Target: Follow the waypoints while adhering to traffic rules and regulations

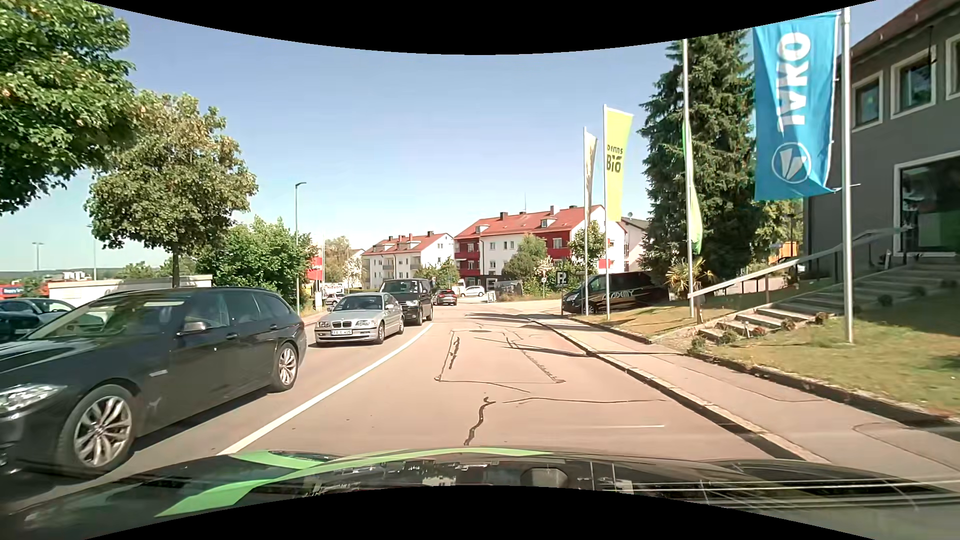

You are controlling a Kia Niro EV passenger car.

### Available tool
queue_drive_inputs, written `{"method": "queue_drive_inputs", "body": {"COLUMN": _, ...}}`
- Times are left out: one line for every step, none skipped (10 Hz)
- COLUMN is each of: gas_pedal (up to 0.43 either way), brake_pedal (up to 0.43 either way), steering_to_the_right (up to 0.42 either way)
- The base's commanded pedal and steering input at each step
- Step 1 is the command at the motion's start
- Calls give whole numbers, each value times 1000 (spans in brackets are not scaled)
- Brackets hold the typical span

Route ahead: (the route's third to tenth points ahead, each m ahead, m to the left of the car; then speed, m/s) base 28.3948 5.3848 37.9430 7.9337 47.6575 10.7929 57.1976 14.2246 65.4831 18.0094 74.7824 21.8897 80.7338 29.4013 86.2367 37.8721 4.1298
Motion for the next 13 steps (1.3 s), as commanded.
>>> {"method": "queue_drive_inputs", "body": {"gas_pedal": 20, "brake_pedal": 0, "steering_to_the_right": -33}}
{"method": "queue_drive_inputs", "body": {"gas_pedal": 20, "brake_pedal": 0, "steering_to_the_right": -26}}
{"method": "queue_drive_inputs", "body": {"gas_pedal": 20, "brake_pedal": 0, "steering_to_the_right": -22}}
{"method": "queue_drive_inputs", "body": {"gas_pedal": 20, "brake_pedal": 0, "steering_to_the_right": -22}}
{"method": "queue_drive_inputs", "body": {"gas_pedal": 20, "brake_pedal": 0, "steering_to_the_right": -23}}
{"method": "queue_drive_inputs", "body": {"gas_pedal": 20, "brake_pedal": 0, "steering_to_the_right": -23}}
{"method": "queue_drive_inputs", "body": {"gas_pedal": 20, "brake_pedal": 0, "steering_to_the_right": -23}}
{"method": "queue_drive_inputs", "body": {"gas_pedal": 20, "brake_pedal": 0, "steering_to_the_right": -23}}
{"method": "queue_drive_inputs", "body": {"gas_pedal": 0, "brake_pedal": 0, "steering_to_the_right": -23}}
{"method": "queue_drive_inputs", "body": {"gas_pedal": 0, "brake_pedal": 0, "steering_to_the_right": -23}}
{"method": "queue_drive_inputs", "body": {"gas_pedal": 0, "brake_pedal": 0, "steering_to_the_right": -22}}
{"method": "queue_drive_inputs", "body": {"gas_pedal": 0, "brake_pedal": 0, "steering_to_the_right": -20}}
{"method": "queue_drive_inputs", "body": {"gas_pedal": 0, "brake_pedal": 0, "steering_to_the_right": -16}}
